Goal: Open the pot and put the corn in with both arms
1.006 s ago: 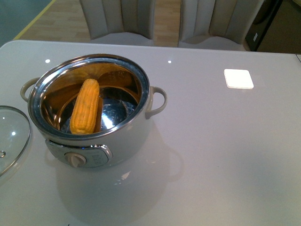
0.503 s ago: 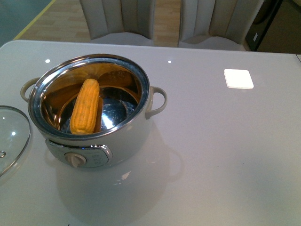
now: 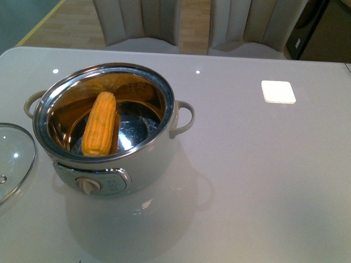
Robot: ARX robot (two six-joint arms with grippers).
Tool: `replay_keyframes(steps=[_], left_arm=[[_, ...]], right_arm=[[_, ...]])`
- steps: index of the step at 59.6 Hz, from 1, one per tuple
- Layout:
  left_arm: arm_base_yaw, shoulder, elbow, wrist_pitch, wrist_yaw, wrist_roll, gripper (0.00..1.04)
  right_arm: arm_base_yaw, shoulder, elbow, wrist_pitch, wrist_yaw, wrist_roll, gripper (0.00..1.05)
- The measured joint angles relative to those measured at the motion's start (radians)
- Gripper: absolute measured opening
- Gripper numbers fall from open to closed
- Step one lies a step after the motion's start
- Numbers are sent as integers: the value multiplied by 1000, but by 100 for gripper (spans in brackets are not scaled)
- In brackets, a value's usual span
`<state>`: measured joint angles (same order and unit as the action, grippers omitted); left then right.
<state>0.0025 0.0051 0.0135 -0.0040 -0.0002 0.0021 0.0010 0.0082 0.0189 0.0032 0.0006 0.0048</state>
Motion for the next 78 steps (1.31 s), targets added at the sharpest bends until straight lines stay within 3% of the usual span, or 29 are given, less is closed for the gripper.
replay_keyframes(steps=[21, 53, 78], left_arm=[[0, 0, 0, 0, 0, 0, 98], [0, 0, 0, 0, 0, 0, 98], [0, 0, 0, 0, 0, 0, 98]], right_arm=[[0, -2, 0, -2, 0, -1, 3], [0, -2, 0, -2, 0, -1, 97], [0, -2, 0, -2, 0, -1, 96]])
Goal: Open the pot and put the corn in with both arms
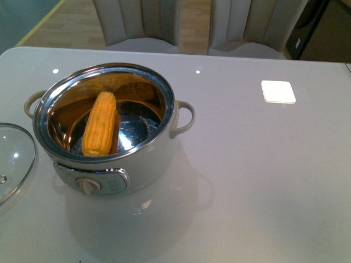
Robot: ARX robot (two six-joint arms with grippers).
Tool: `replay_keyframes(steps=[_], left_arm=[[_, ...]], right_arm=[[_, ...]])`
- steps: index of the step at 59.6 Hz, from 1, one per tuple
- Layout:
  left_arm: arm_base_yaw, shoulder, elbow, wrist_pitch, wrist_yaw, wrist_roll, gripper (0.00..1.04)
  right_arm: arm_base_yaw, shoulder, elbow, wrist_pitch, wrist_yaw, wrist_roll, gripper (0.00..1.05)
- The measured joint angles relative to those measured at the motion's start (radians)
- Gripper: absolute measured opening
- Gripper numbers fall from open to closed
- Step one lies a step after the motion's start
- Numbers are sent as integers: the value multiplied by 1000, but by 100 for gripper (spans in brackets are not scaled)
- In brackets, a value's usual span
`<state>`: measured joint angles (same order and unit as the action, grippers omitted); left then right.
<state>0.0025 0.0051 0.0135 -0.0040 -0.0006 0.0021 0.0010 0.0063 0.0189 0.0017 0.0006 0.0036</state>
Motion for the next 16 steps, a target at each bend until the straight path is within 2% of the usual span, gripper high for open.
replay_keyframes(steps=[16], left_arm=[[0, 0, 0, 0, 0, 0, 98]], right_arm=[[0, 0, 0, 0, 0, 0, 96]])
